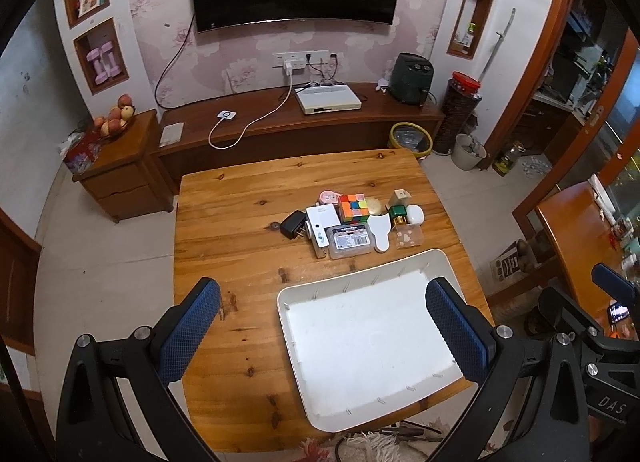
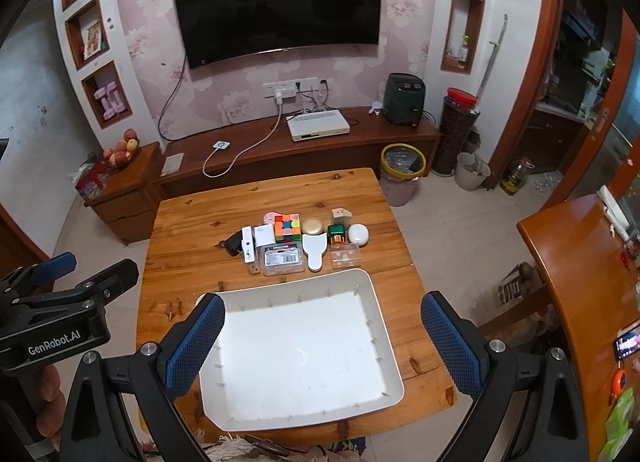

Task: Organize rigid objects

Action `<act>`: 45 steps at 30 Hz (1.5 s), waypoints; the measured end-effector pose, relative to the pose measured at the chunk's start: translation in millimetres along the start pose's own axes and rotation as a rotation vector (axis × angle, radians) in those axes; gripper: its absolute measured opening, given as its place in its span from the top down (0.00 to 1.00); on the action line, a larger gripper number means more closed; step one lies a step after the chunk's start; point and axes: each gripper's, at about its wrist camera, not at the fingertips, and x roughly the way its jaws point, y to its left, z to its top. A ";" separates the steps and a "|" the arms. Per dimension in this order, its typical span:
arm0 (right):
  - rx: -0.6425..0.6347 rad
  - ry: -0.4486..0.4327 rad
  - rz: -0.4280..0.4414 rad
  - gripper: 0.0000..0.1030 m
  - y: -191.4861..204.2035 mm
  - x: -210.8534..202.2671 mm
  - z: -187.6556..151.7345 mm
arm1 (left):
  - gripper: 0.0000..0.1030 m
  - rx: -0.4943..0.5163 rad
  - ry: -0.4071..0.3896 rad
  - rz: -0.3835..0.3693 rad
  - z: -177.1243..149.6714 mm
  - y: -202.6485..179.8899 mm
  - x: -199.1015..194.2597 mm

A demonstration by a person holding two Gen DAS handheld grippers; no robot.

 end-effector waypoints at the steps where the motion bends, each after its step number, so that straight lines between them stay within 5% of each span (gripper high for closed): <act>1: 0.005 0.001 -0.006 0.04 1.6 -0.1 0.4 | 0.01 0.005 0.000 -0.006 0.2 0.8 0.2; 17: 0.041 0.022 -0.048 0.07 14.3 -0.2 -1.9 | 0.01 0.025 0.010 -0.060 9.9 11.9 12.3; 27: 0.046 0.067 0.032 0.08 1.2 27.7 3.8 | 0.01 -0.041 0.043 0.046 29.0 19.8 40.3; 32: 0.059 0.102 0.118 0.12 -10.7 56.4 15.9 | 0.01 -0.085 0.053 0.111 47.5 28.0 56.4; 37: 0.015 0.167 0.096 0.12 -23.5 104.6 28.7 | 0.01 -0.153 0.096 0.150 65.6 36.8 89.2; 45: 0.052 0.289 0.130 0.16 -68.0 200.4 46.2 | 0.01 -0.197 0.266 0.146 73.8 26.8 180.1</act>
